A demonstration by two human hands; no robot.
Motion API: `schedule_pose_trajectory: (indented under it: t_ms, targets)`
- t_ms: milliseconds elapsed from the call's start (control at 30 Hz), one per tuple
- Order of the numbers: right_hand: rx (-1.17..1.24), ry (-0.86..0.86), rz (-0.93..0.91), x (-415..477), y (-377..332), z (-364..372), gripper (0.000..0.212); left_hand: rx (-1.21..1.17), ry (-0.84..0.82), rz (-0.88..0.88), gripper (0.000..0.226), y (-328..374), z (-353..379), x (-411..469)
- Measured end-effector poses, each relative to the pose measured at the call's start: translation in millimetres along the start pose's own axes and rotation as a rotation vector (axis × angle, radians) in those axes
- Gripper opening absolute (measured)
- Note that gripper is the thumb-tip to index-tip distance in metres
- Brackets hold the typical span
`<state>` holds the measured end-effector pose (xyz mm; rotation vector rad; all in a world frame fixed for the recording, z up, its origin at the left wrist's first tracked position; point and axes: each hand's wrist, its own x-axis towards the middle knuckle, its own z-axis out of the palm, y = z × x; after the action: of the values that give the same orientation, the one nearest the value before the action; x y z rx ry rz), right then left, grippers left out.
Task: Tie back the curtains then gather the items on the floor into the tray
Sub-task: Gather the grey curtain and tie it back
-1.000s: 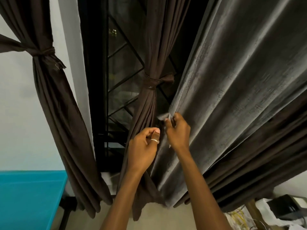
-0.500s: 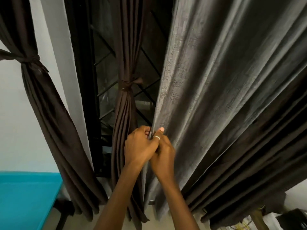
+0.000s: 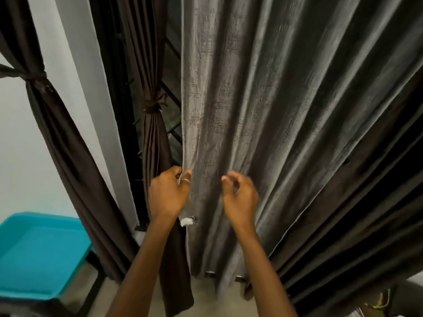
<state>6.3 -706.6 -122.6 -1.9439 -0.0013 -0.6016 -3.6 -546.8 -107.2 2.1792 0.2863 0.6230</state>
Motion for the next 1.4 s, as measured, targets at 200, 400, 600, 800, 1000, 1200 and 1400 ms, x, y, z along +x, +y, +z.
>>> schedule_pose_trajectory:
  t_ms: [200, 400, 600, 800, 1000, 1200, 1400]
  targets:
    - [-0.201, -0.032, 0.056, 57.5, -12.3, 0.7, 0.066, 0.035, 0.023, 0.018, 0.047, -5.2, -19.2, -4.8]
    - [-0.233, 0.013, -0.033, 86.5, 4.6, -6.2, 0.036, 0.040, 0.097, 0.010, 0.047, -25.3, -36.7, 13.6]
    - [-0.158, 0.199, -0.045, 58.8, 19.8, -29.3, 0.031, 0.035, 0.115, 0.017, 0.050, -30.6, -36.2, 26.7]
    - [-0.173, 0.210, -0.185, -2.8, 3.4, 9.3, 0.002, -0.009, 0.074, 0.125, 0.033, -10.0, 4.1, 8.6]
    - [-0.103, 0.108, -0.190, -22.2, -16.7, 40.3, 0.012, -0.116, -0.087, 0.227, 0.025, 4.1, 23.1, 3.4]
    - [-0.055, 0.072, -0.214, -28.5, -12.8, 45.2, 0.019, -0.195, -0.297, 0.218, 0.030, 5.0, 6.7, 6.5]
    - [-0.016, 0.032, -0.195, -35.1, -18.6, 49.4, 0.022, -0.179, -0.307, 0.137, 0.052, 10.3, -0.7, 7.1]
